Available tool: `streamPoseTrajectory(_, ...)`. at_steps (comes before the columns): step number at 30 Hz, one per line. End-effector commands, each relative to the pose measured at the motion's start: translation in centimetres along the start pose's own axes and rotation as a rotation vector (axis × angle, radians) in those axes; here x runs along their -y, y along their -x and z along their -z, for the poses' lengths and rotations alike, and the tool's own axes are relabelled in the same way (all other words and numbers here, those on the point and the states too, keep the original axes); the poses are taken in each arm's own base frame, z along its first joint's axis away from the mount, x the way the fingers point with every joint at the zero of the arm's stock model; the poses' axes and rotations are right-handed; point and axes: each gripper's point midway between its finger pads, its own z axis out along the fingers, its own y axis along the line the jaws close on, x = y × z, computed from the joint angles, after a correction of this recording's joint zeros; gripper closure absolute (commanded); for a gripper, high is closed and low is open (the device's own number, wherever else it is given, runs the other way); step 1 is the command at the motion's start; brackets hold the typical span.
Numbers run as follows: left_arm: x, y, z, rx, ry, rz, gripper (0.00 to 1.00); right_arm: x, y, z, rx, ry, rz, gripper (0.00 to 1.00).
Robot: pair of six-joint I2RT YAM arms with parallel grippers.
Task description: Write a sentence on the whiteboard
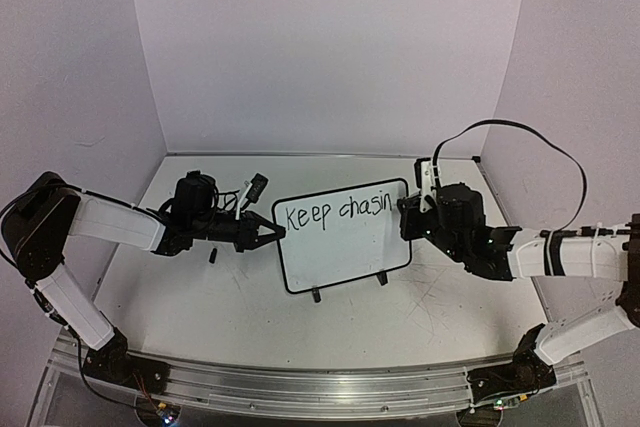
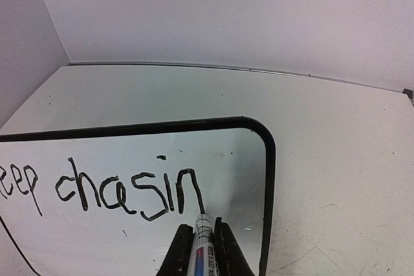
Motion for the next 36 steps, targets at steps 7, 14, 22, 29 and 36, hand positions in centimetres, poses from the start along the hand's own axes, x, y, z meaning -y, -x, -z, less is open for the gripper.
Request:
streamPoseTrajectory(7, -1.5, 1.3, 0.3, 0.025, 0.094, -0.067, 1.0, 0.9, 4.8, 1.1, 0.129, -0.007, -0.049, 1.0)
streamPoseTrajectory(14, -1.4, 1.3, 0.5, 0.027, 0.096, -0.068, 1.0, 1.5, 4.7, 0.4, 0.124, -0.04, -0.04, 1.0)
streamPoseTrajectory(22, -1.4, 1.3, 0.4, 0.026, 0.092, -0.067, 1.0, 1.3, 4.9, 0.0, 0.132, -0.036, -0.039, 1.0)
streamPoseTrajectory(29, -1.3, 1.4, 0.6, 0.029, 0.094, -0.069, 1.0, 0.9, 5.0, -0.6, 0.133, -0.03, -0.036, 1.0)
streamPoseTrajectory(36, -1.3, 1.4, 0.6, 0.029, 0.093, -0.071, 1.0, 0.5, 4.9, -0.8, 0.129, -0.01, -0.034, 1.0)
